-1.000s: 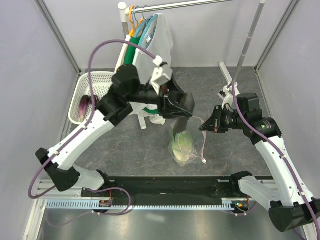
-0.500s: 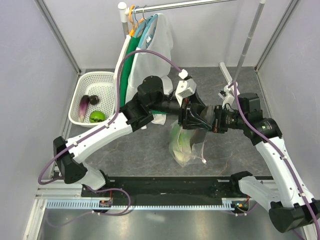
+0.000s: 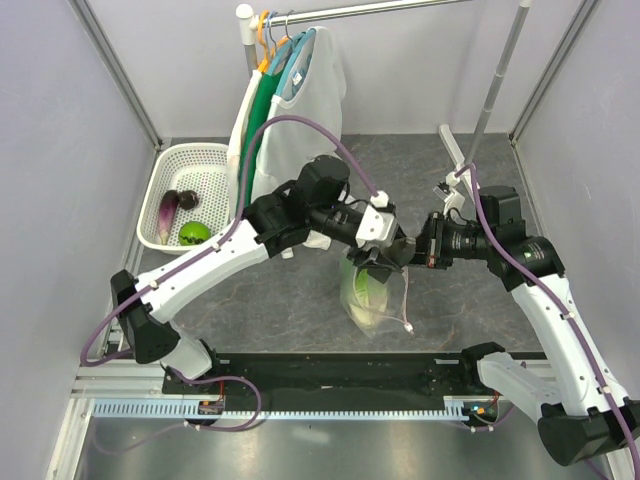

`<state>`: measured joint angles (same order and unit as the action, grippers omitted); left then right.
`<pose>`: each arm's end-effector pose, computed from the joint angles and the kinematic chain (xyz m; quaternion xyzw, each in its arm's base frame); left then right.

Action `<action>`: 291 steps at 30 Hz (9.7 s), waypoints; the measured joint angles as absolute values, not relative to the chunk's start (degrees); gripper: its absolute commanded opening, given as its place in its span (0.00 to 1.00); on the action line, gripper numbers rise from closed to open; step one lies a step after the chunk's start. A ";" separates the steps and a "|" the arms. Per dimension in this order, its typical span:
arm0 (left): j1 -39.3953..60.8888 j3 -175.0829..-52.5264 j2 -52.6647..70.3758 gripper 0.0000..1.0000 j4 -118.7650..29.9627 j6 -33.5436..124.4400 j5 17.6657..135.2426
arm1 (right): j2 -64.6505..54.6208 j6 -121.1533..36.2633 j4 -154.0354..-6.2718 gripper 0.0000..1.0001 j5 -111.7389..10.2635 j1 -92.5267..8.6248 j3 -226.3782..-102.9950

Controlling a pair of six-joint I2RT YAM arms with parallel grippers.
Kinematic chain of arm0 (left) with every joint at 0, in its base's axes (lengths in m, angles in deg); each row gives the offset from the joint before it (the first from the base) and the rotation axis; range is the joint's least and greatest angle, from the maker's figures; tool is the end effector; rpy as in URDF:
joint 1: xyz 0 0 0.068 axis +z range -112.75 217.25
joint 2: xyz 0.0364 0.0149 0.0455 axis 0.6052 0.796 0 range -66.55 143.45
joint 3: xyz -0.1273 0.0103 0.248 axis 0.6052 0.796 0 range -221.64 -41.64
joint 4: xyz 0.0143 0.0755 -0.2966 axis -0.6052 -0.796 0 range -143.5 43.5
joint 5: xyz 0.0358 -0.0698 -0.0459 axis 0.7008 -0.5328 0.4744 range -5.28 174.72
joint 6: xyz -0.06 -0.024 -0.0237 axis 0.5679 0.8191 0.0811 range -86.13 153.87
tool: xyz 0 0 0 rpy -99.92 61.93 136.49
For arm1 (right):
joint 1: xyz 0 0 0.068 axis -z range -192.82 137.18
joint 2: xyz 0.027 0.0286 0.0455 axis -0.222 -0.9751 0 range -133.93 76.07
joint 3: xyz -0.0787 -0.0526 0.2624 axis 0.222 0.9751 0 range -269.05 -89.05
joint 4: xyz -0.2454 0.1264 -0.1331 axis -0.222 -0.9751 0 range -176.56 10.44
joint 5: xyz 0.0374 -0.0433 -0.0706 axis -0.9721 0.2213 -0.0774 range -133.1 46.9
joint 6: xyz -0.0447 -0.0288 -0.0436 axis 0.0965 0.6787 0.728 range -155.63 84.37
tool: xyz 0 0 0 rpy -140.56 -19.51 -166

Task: Place the food in the zip-top bag and seal the zipper
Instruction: Place the fake fish in the zipper food storage bag, then pick up the fake fruit from the bin, then place the fake fruit in the zipper food storage bag, then pick up the fake fruit from the bin, then place the fake fruit in the zipper food storage bag.

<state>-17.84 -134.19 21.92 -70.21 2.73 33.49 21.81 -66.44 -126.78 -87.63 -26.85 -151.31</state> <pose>0.1948 -0.3551 0.4278 0.6855 0.3677 -0.4534 0.4350 0.2151 0.0939 0.3612 -0.0387 0.8508 0.4677 0.2362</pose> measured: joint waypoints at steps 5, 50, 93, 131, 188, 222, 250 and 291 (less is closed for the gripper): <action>-17.60 -129.51 20.78 0.94 -76.55 -9.46 36.18 | 20.39 -68.19 -126.74 0.00 -91.96 -26.80 -151.31; 62.37 -124.97 32.69 0.99 -98.73 14.58 59.39 | 13.50 -69.13 -124.73 0.00 -93.58 -26.58 -150.46; 38.77 -135.59 -6.72 0.57 -96.87 20.46 37.95 | 6.22 -59.31 -128.48 0.00 -86.08 -29.14 -155.14; -10.61 -130.30 15.16 1.00 -96.50 25.68 66.50 | 2.55 -56.58 -131.26 0.00 -69.14 -41.12 -169.15; 54.98 -164.15 65.94 0.91 -104.98 -21.11 65.36 | -0.82 -53.24 -130.34 0.00 -65.47 -40.83 -167.29; 57.21 -150.38 45.15 0.39 -102.10 -11.58 47.11 | -0.82 -52.89 -131.09 0.00 -65.16 -38.58 -167.18; 10.85 -137.99 8.67 0.44 -107.04 16.37 35.20 | 1.26 -53.00 -130.39 0.00 -66.17 -38.52 -164.73; 24.60 -141.23 -10.54 0.98 -92.81 31.56 58.87 | 2.07 -53.24 -134.32 0.00 -72.77 -38.45 -168.60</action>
